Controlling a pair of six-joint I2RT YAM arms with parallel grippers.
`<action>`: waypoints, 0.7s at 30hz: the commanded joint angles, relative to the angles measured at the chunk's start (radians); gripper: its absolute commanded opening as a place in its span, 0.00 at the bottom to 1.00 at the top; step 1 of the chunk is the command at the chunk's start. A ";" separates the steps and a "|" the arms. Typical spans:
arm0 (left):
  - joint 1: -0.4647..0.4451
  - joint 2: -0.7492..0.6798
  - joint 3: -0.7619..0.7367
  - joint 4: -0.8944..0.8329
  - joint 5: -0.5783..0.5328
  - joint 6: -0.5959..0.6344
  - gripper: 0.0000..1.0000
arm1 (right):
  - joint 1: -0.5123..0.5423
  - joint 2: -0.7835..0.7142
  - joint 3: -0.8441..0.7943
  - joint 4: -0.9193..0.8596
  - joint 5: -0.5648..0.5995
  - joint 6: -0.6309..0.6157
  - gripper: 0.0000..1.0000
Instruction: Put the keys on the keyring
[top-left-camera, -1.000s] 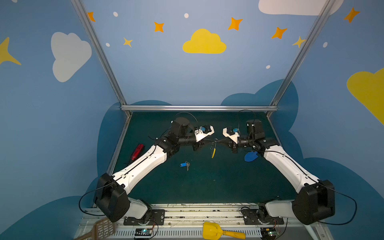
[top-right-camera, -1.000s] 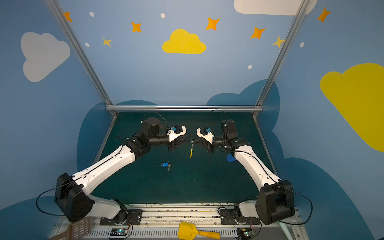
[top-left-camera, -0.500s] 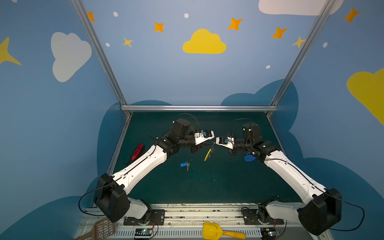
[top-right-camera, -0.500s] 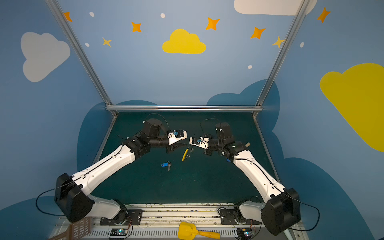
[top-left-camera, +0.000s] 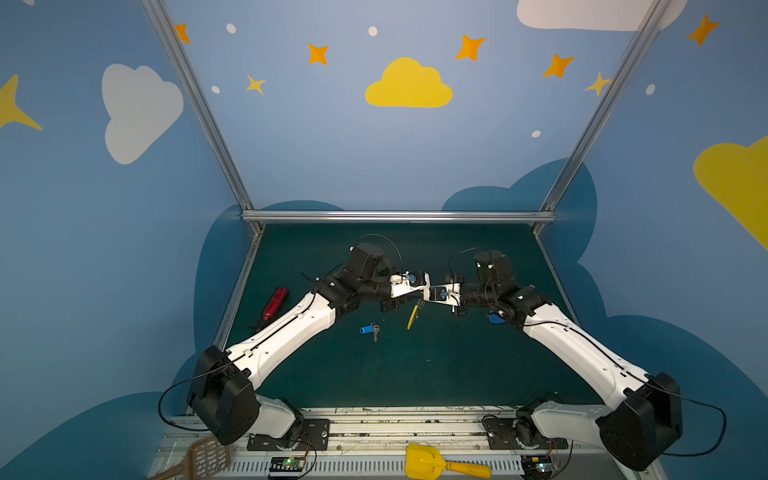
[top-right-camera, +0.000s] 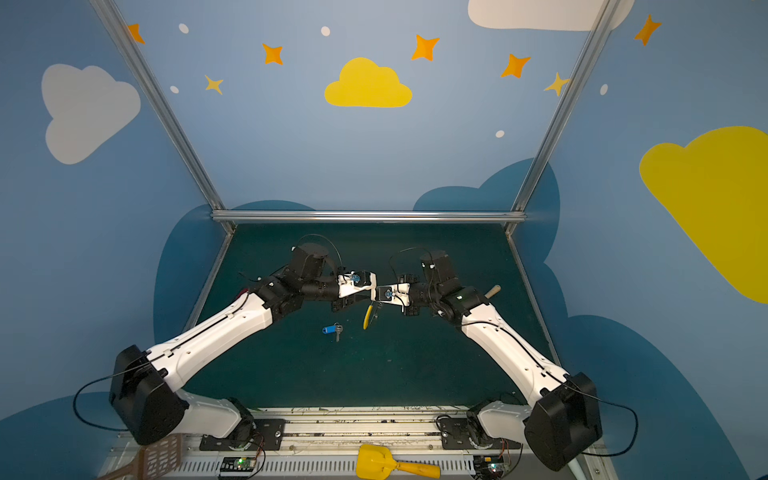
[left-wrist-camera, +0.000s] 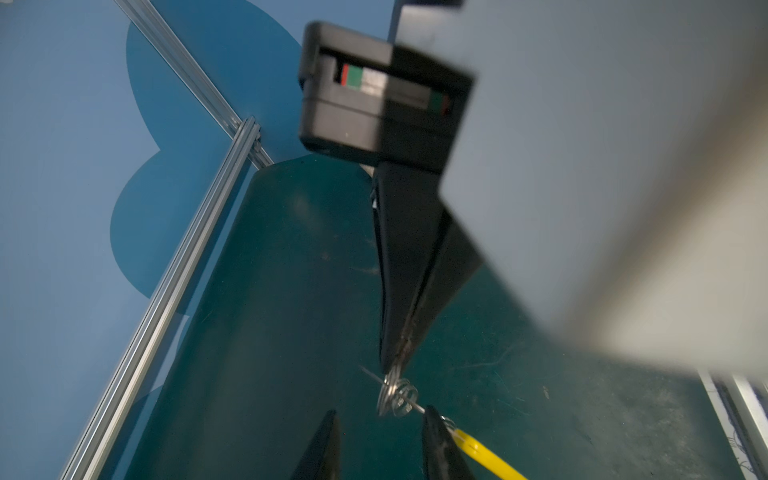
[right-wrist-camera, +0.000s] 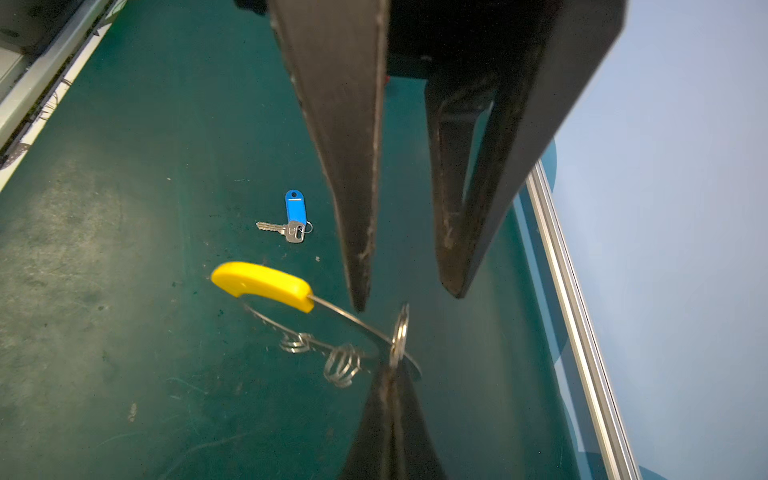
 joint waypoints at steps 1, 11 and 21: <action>-0.001 -0.026 -0.010 -0.011 -0.007 0.017 0.33 | 0.015 -0.022 -0.003 0.026 0.000 -0.019 0.00; -0.004 -0.029 -0.018 -0.012 0.004 0.019 0.25 | 0.038 -0.010 0.007 0.027 0.003 -0.014 0.00; -0.004 -0.022 -0.013 -0.014 0.038 0.014 0.11 | 0.043 -0.023 0.005 0.069 0.009 0.032 0.00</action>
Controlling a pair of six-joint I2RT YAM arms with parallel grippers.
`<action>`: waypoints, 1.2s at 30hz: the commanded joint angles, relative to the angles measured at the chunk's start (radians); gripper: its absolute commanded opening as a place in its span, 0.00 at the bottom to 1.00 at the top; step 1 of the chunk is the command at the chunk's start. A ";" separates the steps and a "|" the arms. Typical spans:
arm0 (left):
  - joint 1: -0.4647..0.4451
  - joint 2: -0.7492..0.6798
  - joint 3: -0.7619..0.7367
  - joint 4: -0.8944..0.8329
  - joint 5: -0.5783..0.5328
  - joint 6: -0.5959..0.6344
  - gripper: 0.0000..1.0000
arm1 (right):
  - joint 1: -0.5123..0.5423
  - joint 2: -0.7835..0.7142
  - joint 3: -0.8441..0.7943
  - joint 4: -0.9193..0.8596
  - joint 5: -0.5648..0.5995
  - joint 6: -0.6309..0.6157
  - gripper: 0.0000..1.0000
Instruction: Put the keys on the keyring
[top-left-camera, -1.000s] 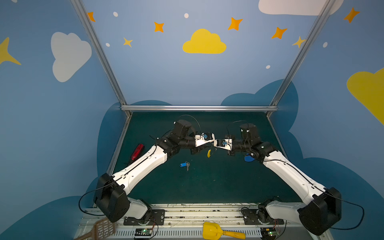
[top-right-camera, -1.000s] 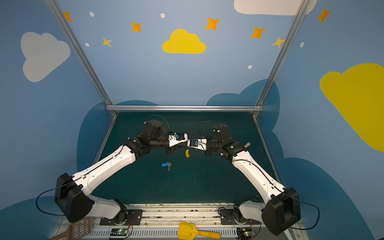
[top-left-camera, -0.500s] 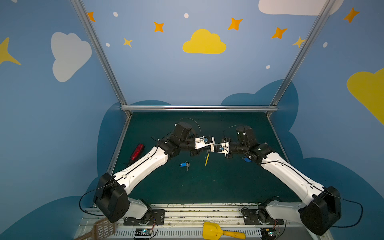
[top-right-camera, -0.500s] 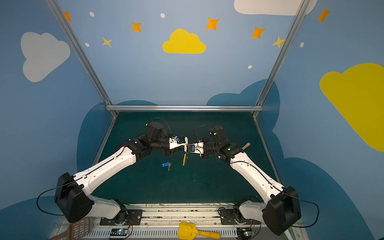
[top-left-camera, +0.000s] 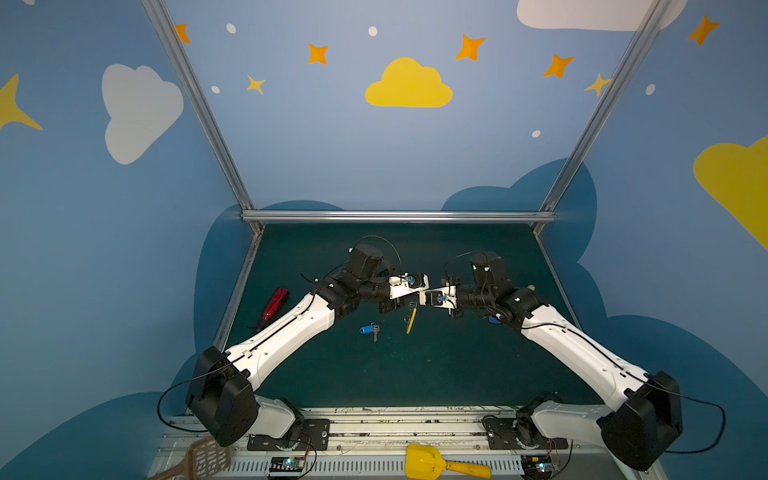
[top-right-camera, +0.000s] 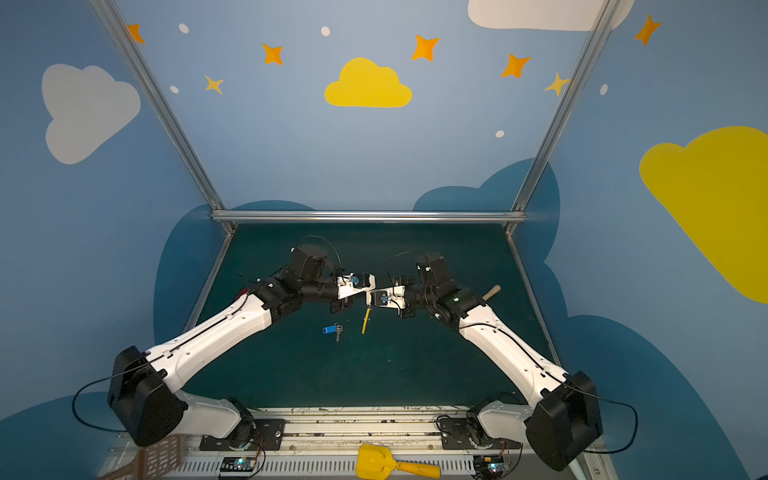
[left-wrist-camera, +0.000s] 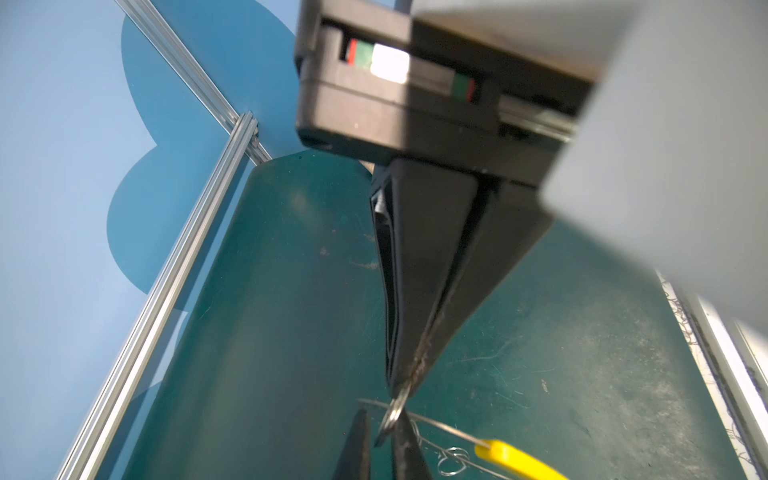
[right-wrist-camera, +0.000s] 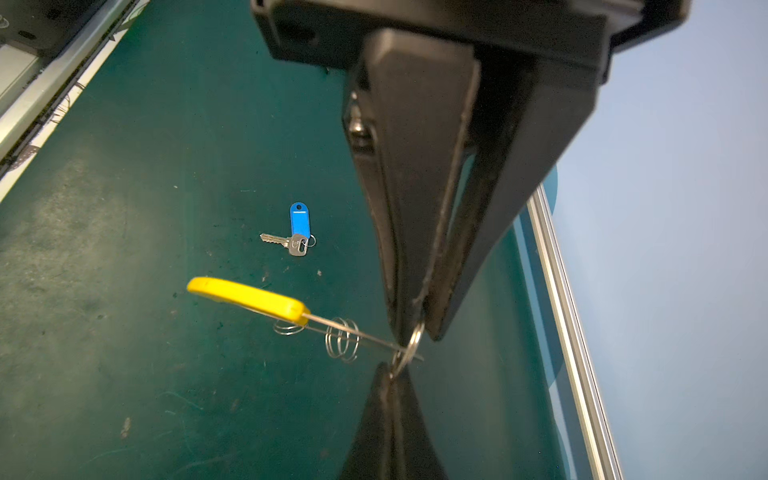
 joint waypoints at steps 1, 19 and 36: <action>-0.004 -0.013 0.001 -0.013 0.039 0.001 0.09 | 0.004 -0.022 0.004 0.047 0.002 0.048 0.00; 0.007 -0.051 -0.033 0.192 0.146 -0.186 0.04 | -0.081 -0.079 -0.033 0.097 0.018 0.236 0.26; 0.017 -0.069 -0.121 0.483 0.170 -0.386 0.04 | -0.203 -0.113 -0.111 0.293 -0.359 0.508 0.21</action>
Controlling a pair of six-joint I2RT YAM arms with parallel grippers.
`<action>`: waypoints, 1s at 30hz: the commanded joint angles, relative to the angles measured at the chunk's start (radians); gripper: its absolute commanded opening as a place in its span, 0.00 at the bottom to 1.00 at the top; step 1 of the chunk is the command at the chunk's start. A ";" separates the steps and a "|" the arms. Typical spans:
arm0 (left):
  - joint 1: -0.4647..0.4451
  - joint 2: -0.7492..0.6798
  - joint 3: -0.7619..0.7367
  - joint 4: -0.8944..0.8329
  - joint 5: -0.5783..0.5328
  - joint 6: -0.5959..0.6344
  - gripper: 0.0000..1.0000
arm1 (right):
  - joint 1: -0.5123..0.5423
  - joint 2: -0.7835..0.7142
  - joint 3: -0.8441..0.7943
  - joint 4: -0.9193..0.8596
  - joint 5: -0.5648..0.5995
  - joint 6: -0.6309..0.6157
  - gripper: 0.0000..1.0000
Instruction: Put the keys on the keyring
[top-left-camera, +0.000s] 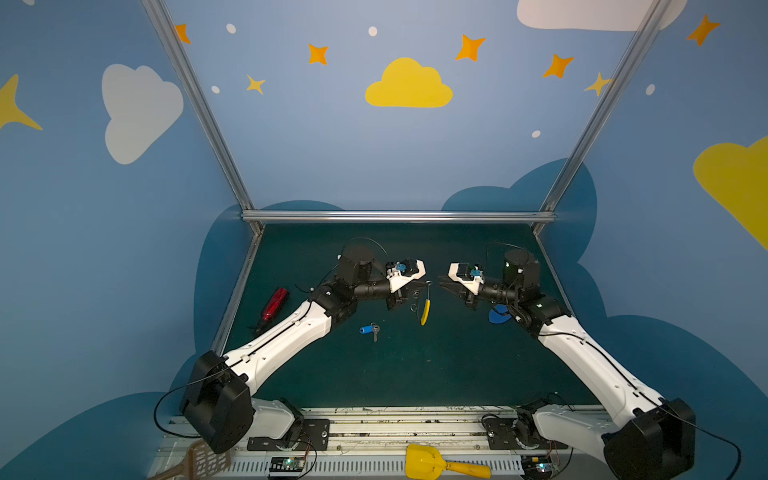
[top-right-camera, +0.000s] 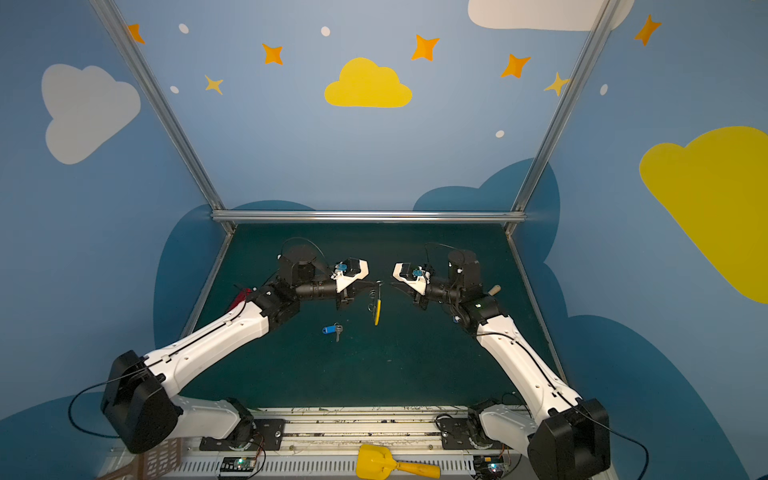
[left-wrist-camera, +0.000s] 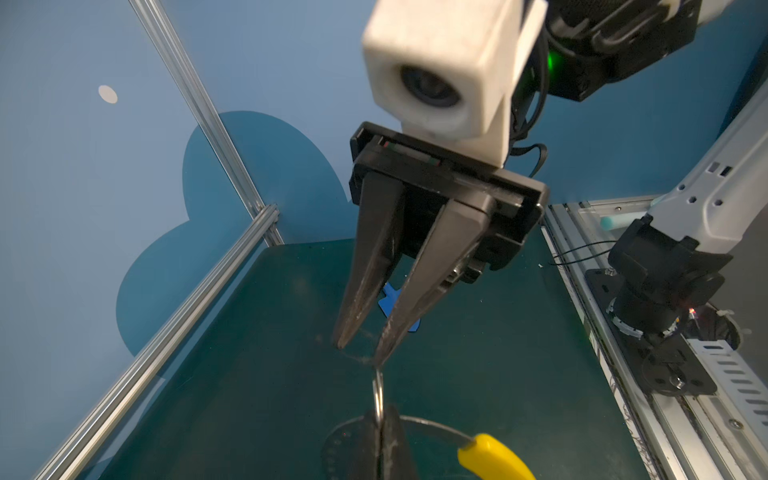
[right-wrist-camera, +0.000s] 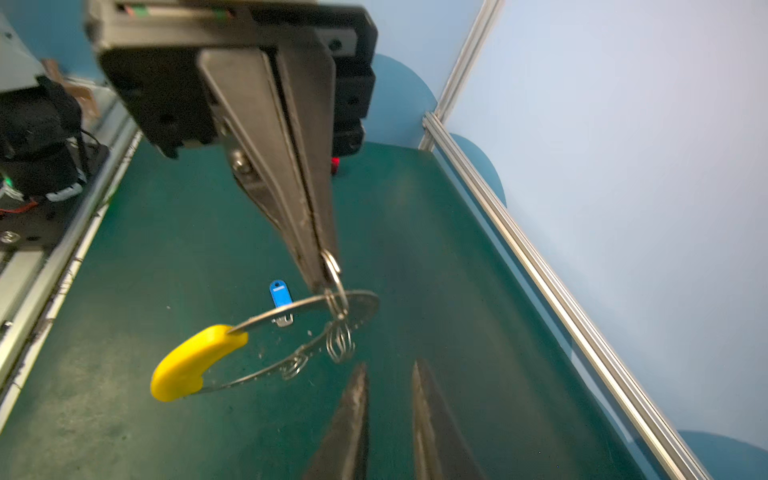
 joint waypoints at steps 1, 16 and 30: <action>0.005 -0.029 -0.012 0.100 0.014 -0.053 0.04 | -0.005 0.001 -0.007 0.056 -0.130 0.076 0.20; 0.007 -0.034 -0.033 0.172 0.035 -0.099 0.04 | -0.001 0.045 0.017 0.113 -0.183 0.156 0.19; 0.008 -0.026 -0.023 0.134 0.056 -0.072 0.04 | 0.000 0.054 0.028 0.141 -0.211 0.177 0.15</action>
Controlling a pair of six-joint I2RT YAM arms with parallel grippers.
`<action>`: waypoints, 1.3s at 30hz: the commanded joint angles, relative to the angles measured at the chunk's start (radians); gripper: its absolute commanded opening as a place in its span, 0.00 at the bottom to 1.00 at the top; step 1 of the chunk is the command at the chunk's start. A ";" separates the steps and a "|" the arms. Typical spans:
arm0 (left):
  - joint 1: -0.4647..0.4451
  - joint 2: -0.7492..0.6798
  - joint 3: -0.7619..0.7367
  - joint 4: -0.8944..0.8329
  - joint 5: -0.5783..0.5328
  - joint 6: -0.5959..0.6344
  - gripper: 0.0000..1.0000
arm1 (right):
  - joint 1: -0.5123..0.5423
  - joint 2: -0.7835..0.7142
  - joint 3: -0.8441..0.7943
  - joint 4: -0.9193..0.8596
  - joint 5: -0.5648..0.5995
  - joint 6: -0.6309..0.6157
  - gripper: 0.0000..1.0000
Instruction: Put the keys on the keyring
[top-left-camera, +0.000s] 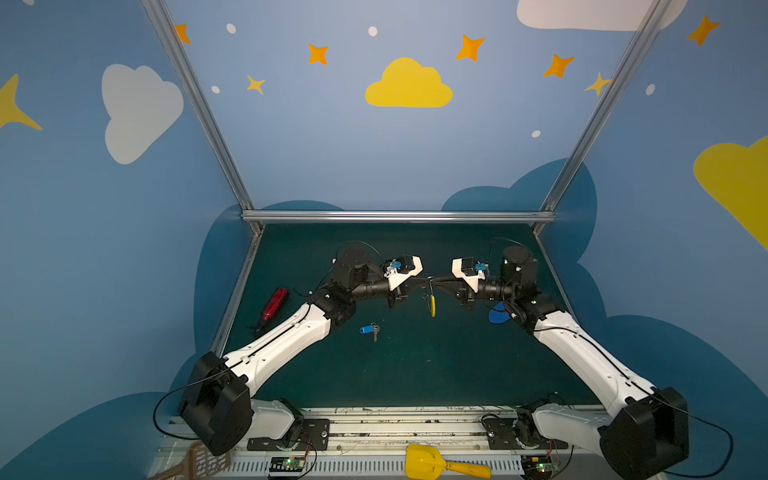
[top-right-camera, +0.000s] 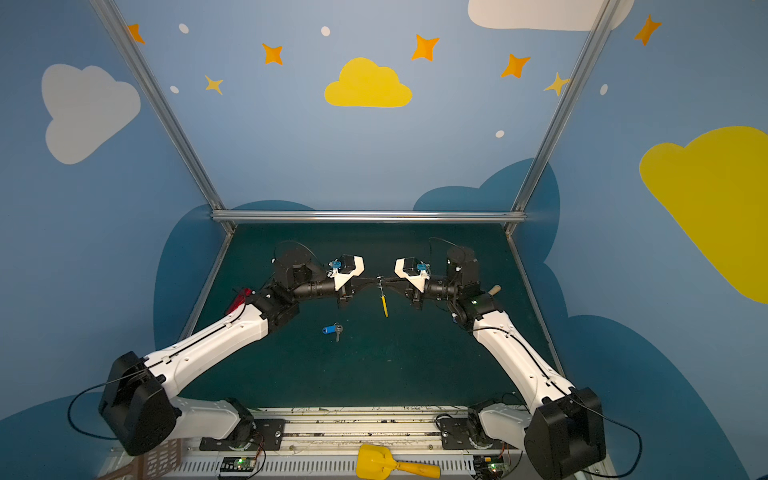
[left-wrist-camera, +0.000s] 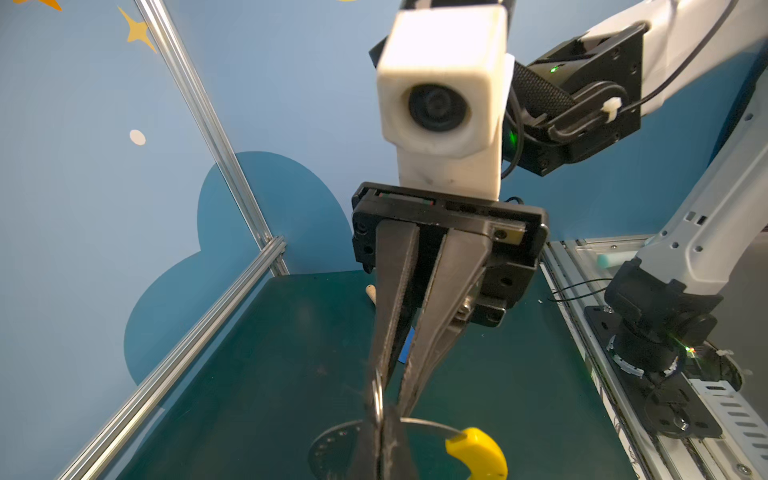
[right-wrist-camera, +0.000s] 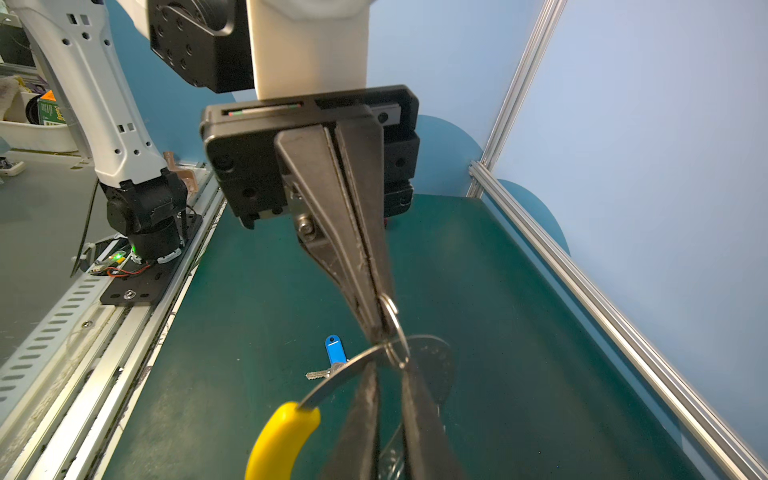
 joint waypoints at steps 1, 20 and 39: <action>0.003 -0.014 0.013 -0.001 0.028 0.009 0.04 | -0.001 0.006 0.028 0.023 -0.021 0.018 0.15; -0.002 0.007 0.098 -0.227 -0.025 0.118 0.31 | 0.000 0.006 0.063 -0.122 0.008 -0.083 0.00; -0.023 0.083 0.308 -0.609 -0.144 0.315 0.37 | 0.019 0.040 0.171 -0.402 0.107 -0.213 0.00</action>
